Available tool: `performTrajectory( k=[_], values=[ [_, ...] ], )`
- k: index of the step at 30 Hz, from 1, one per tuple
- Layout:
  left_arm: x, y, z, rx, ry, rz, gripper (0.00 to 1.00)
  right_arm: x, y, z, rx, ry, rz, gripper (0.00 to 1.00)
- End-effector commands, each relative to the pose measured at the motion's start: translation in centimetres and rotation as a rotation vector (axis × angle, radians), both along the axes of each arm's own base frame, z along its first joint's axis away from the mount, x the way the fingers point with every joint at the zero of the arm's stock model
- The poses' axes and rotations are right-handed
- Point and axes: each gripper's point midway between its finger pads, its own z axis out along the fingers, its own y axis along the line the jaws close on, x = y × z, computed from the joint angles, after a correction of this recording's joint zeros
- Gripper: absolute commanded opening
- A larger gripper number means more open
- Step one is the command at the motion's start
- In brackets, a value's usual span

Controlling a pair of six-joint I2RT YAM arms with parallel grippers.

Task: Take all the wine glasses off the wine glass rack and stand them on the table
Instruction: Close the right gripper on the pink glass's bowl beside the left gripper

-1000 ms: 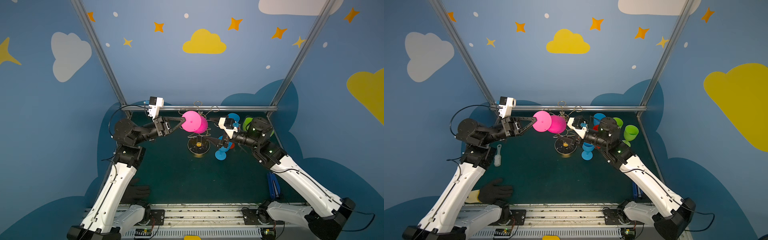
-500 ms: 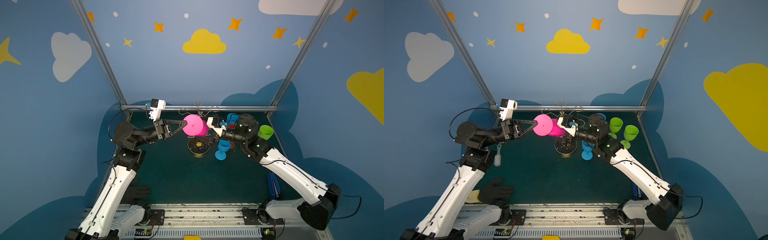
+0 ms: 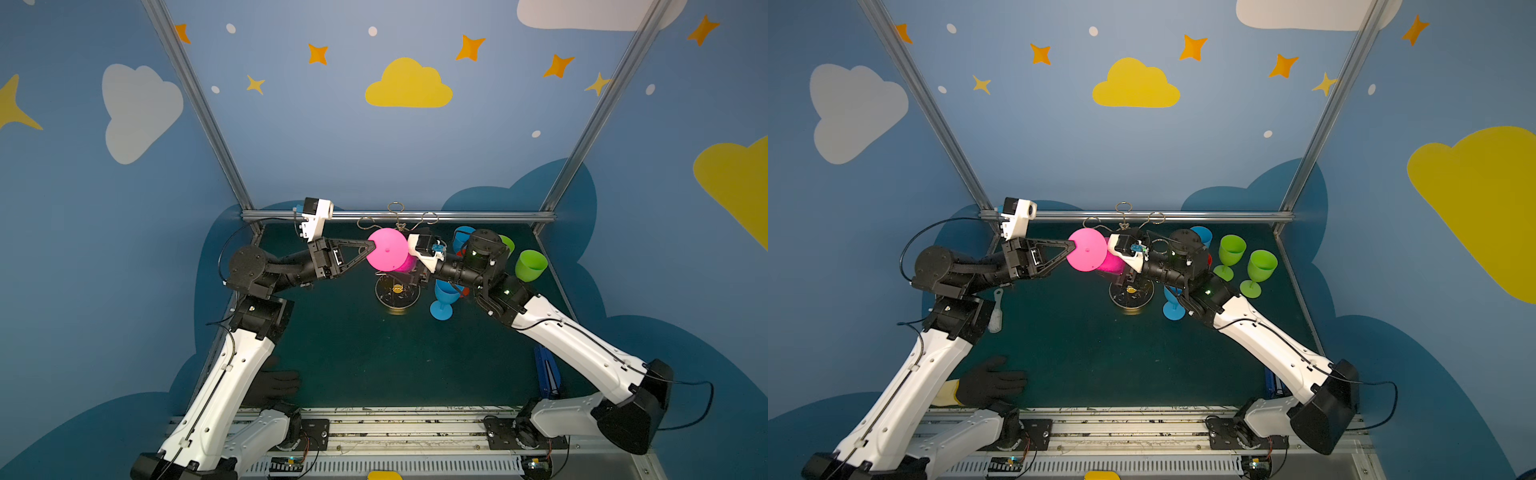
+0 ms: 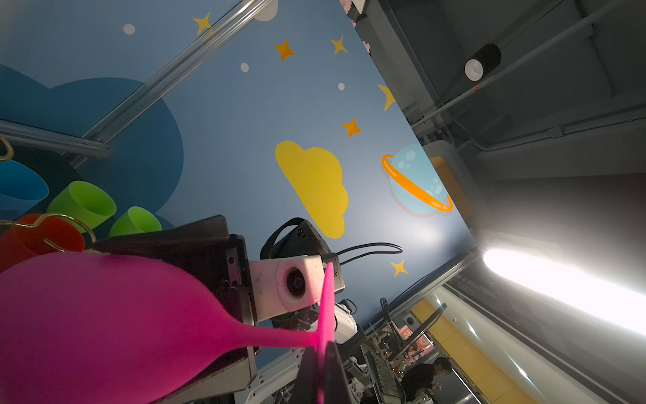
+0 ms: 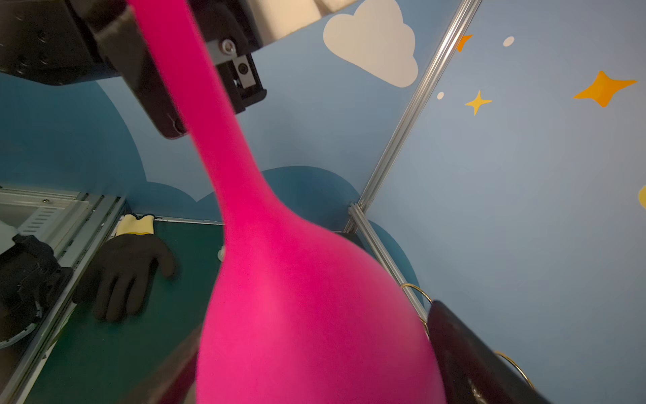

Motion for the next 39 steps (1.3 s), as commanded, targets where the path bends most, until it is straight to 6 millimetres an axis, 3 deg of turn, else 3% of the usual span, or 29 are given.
performTrajectory(
  k=[1,8,16,18,21,22,25,31,35,39],
  values=[
    [-1.2,-0.2,0.9,-0.014,-0.043,-0.042,0.03,0.5,0.6,0.2,0.011,-0.022,-0.024,0.86],
    [-1.5,-0.1,1.2,-0.016,-0.05,-0.05,0.03,0.6,0.5,-0.2,0.009,0.008,-0.034,0.82],
    [-0.4,-0.1,0.3,0.049,-0.09,0.034,0.05,-0.8,-1.2,-1.0,0.004,0.087,-0.052,0.53],
    [0.0,0.1,0.0,0.07,-0.12,0.075,0.16,-1.2,-1.7,-1.3,0.001,0.108,-0.065,0.49],
    [1.0,0.4,-0.4,0.099,-0.167,0.151,0.48,-1.8,-2.9,-2.1,-0.009,0.203,-0.108,0.44],
    [1.3,0.5,-0.6,0.11,-0.187,0.178,0.54,-1.9,-3.3,-2.5,-0.016,0.234,-0.123,0.43],
    [2.2,1.1,-1.4,0.174,-0.313,0.287,0.62,-2.7,-5.1,-3.8,-0.048,0.329,-0.171,0.39],
    [3.3,2.0,-3.6,0.322,-0.693,0.5,0.62,-4.3,-9.1,-6.3,-0.147,0.51,-0.294,0.36],
    [2.7,0.6,-6.0,0.452,-0.985,0.561,0.59,-5.1,-10.7,-7.6,-0.213,0.617,-0.356,0.35],
    [2.2,-1.2,-8.1,0.558,-1.205,0.576,0.58,-5.7,-11.1,-8.5,-0.269,0.711,-0.373,0.34]
  ],
)
